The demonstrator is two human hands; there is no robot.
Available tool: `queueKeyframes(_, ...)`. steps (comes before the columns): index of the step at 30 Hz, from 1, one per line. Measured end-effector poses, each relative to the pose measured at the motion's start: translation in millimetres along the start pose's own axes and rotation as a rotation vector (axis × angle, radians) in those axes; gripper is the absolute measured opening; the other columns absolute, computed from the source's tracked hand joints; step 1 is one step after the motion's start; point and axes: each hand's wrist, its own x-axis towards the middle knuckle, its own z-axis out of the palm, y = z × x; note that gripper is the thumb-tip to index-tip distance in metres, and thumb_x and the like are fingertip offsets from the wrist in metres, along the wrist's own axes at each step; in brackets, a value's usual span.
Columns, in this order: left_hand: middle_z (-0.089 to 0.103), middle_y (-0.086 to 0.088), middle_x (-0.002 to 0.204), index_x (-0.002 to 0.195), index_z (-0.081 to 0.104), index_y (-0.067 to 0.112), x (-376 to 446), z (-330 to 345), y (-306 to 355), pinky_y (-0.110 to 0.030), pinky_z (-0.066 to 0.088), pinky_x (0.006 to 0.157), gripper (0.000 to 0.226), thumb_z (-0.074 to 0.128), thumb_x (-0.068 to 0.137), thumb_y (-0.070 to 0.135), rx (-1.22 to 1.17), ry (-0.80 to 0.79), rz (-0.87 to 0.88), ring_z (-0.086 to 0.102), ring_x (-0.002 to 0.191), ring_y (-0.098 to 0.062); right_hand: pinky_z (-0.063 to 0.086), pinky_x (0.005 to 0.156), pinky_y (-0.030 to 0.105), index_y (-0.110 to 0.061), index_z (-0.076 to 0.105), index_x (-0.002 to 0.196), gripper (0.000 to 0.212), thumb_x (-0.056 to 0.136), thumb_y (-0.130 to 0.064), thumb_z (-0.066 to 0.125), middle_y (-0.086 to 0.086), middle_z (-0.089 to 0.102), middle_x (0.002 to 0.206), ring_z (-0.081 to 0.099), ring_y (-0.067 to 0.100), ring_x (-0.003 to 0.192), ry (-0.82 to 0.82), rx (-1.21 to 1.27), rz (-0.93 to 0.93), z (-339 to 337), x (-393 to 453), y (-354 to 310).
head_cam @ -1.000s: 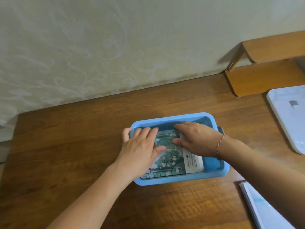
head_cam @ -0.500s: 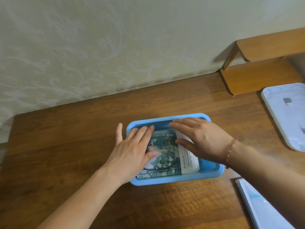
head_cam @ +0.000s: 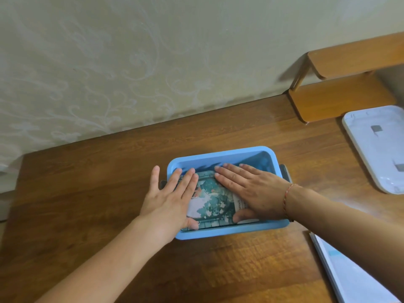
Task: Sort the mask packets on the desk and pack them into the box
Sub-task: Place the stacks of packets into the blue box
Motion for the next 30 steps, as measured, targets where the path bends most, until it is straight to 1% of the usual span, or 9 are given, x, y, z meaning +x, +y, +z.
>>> queueKeyframes(6, -0.039, 0.003, 0.154, 0.147, -0.032, 0.018, -18, -2, -17, -0.053, -0.018, 0.116, 0.105, 0.038, 0.088, 0.071, -0.189, 0.027, 0.048, -0.038, 0.14, -0.011, -0.012, 0.116, 0.032, -0.018, -0.003, 0.154, 0.101, 0.08, -0.081, 0.026, -0.003, -0.012, 0.161, -0.015, 0.014, 0.147, 0.041, 0.09, 0.032, -14, -9, -1)
queueKeyframes(8, -0.039, 0.009, 0.153, 0.146, -0.033, 0.025, -33, -3, -20, -0.04, -0.012, 0.121, 0.098, 0.033, 0.089, 0.071, -0.311, 0.122, 0.083, -0.034, 0.141, -0.006, -0.004, 0.118, 0.025, -0.021, 0.01, 0.155, 0.093, 0.083, -0.077, 0.032, -0.008, -0.001, 0.162, -0.008, 0.006, 0.148, 0.166, 0.329, 0.105, -29, -30, -6)
queueKeyframes(11, 0.023, 0.006, 0.161, 0.156, 0.021, 0.022, -53, -7, 2, -0.03, 0.028, 0.118, 0.072, 0.043, 0.096, 0.055, -0.46, 0.588, 0.267, 0.026, 0.145, -0.008, 0.035, 0.108, 0.016, -0.02, 0.051, 0.136, 0.059, 0.09, -0.057, 0.049, -0.009, 0.053, 0.14, 0.046, 0.001, 0.13, 0.683, 0.666, 0.389, -37, -88, -17)
queueKeyframes(13, 0.06, 0.002, 0.131, 0.137, 0.056, 0.015, -54, -8, 32, -0.031, 0.047, 0.102, 0.044, 0.056, 0.097, 0.035, -0.651, 0.744, 0.54, 0.057, 0.119, -0.012, 0.046, 0.086, 0.008, -0.02, 0.063, 0.118, 0.035, 0.091, -0.042, 0.057, -0.017, 0.068, 0.113, 0.063, 0.0, 0.101, 0.926, 0.774, 0.712, -20, -131, -26)
queueKeyframes(16, 0.064, 0.0, 0.123, 0.128, 0.062, 0.015, -36, -12, 97, -0.029, 0.046, 0.1, 0.035, 0.059, 0.098, 0.03, -0.683, 0.605, 0.867, 0.059, 0.112, -0.016, 0.045, 0.066, 0.001, -0.033, 0.066, 0.1, 0.01, 0.092, -0.027, 0.063, -0.006, 0.071, 0.099, 0.064, 0.006, 0.083, 1.014, 0.919, 1.302, 38, -195, -43)
queueKeyframes(20, 0.033, 0.002, 0.155, 0.148, 0.039, 0.019, 14, -11, 185, -0.027, 0.021, 0.119, 0.056, 0.053, 0.098, 0.039, -0.635, 0.255, 0.852, 0.029, 0.141, -0.013, 0.049, 0.061, 0.009, -0.036, 0.06, 0.088, 0.021, 0.085, -0.019, 0.072, 0.01, 0.067, 0.104, 0.063, 0.018, 0.079, 0.971, 1.122, 1.838, 112, -260, -83)
queueKeyframes(24, 0.009, 0.005, 0.163, 0.155, 0.02, 0.018, 57, -11, 246, -0.034, 0.013, 0.122, 0.067, 0.049, 0.099, 0.042, -0.666, 0.18, 0.663, 0.008, 0.149, -0.016, 0.051, 0.076, 0.036, -0.017, 0.057, 0.122, 0.045, 0.081, -0.019, 0.076, 0.007, 0.06, 0.112, 0.06, 0.024, 0.091, 0.929, 1.308, 2.045, 147, -271, -112)
queueKeyframes(28, 0.028, -0.002, 0.158, 0.152, 0.027, 0.014, 81, -18, 285, -0.028, 0.019, 0.115, 0.061, 0.047, 0.101, 0.039, -0.865, 0.025, 0.436, 0.022, 0.145, -0.019, 0.048, 0.054, 0.027, -0.008, 0.055, 0.126, 0.044, 0.089, -0.027, 0.068, 0.004, 0.06, 0.08, 0.048, 0.012, 0.058, 1.032, 2.05, 1.888, 157, -261, -117)
queueKeyframes(30, 0.041, -0.003, 0.15, 0.15, 0.033, 0.017, 86, -22, 294, -0.029, 0.027, 0.11, 0.056, 0.048, 0.1, 0.038, -0.922, 0.005, 0.365, 0.031, 0.14, -0.019, 0.058, 0.068, 0.038, -0.011, 0.058, 0.119, 0.033, 0.092, -0.028, 0.065, 0.012, 0.07, 0.096, 0.054, 0.017, 0.065, 1.067, 2.175, 1.86, 162, -256, -118)
